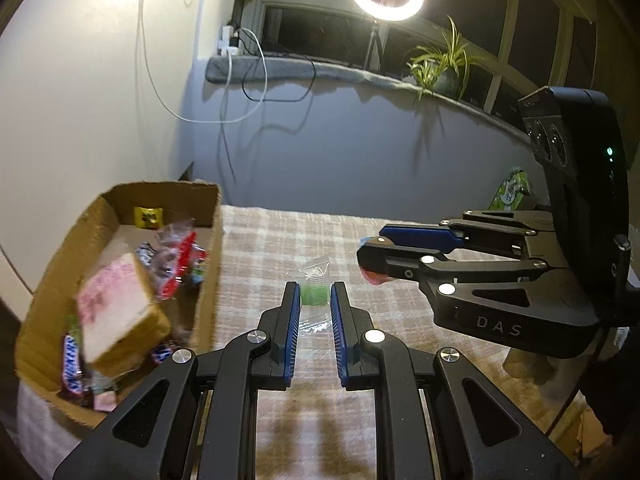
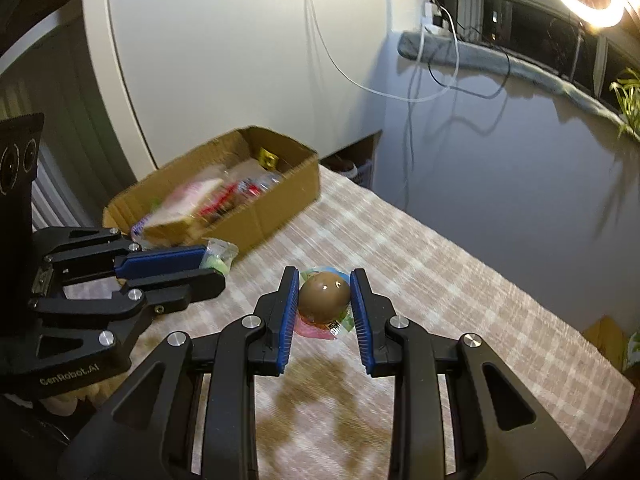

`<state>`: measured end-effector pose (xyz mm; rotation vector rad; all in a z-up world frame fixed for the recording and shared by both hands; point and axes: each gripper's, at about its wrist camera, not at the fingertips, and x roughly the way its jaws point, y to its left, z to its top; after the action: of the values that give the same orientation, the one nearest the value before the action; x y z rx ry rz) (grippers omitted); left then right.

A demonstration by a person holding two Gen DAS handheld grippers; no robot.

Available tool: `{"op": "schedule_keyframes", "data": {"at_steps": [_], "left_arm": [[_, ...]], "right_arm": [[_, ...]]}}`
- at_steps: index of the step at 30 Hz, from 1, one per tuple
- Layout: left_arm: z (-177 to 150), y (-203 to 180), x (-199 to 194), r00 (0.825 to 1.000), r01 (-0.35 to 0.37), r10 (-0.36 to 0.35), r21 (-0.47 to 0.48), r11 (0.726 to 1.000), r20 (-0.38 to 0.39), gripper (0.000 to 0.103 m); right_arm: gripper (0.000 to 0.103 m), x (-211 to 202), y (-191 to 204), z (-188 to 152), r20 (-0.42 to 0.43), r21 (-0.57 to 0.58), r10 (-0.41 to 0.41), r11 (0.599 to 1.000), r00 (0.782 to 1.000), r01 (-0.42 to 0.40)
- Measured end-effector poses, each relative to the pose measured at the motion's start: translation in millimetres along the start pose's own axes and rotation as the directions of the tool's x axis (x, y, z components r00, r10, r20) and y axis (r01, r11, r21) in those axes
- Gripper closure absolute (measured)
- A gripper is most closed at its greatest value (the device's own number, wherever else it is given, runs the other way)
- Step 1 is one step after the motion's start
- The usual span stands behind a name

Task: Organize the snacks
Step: 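Carry the green candy and chocolate egg over the cardboard box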

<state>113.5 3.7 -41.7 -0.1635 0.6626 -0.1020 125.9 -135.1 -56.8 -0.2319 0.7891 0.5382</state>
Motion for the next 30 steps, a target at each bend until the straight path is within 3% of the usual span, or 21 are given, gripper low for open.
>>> {"op": "schedule_keyframes", "data": {"at_steps": [13, 30], "left_arm": [[-1.4, 46.2, -35.8, 0.997, -0.056, 0.059, -0.045, 0.997, 0.056, 0.089], [-8.9, 110.8, -44.3, 0.989, -0.135, 0.142, -0.126, 0.983, 0.049, 0.089]], "right_arm": [[0.076, 10.7, 54.5, 36.7, 0.034, -0.061, 0.047, 0.997, 0.998, -0.045], [0.076, 77.7, 101.8, 83.6, -0.001, -0.101, 0.111, 0.989, 0.994, -0.111]]}}
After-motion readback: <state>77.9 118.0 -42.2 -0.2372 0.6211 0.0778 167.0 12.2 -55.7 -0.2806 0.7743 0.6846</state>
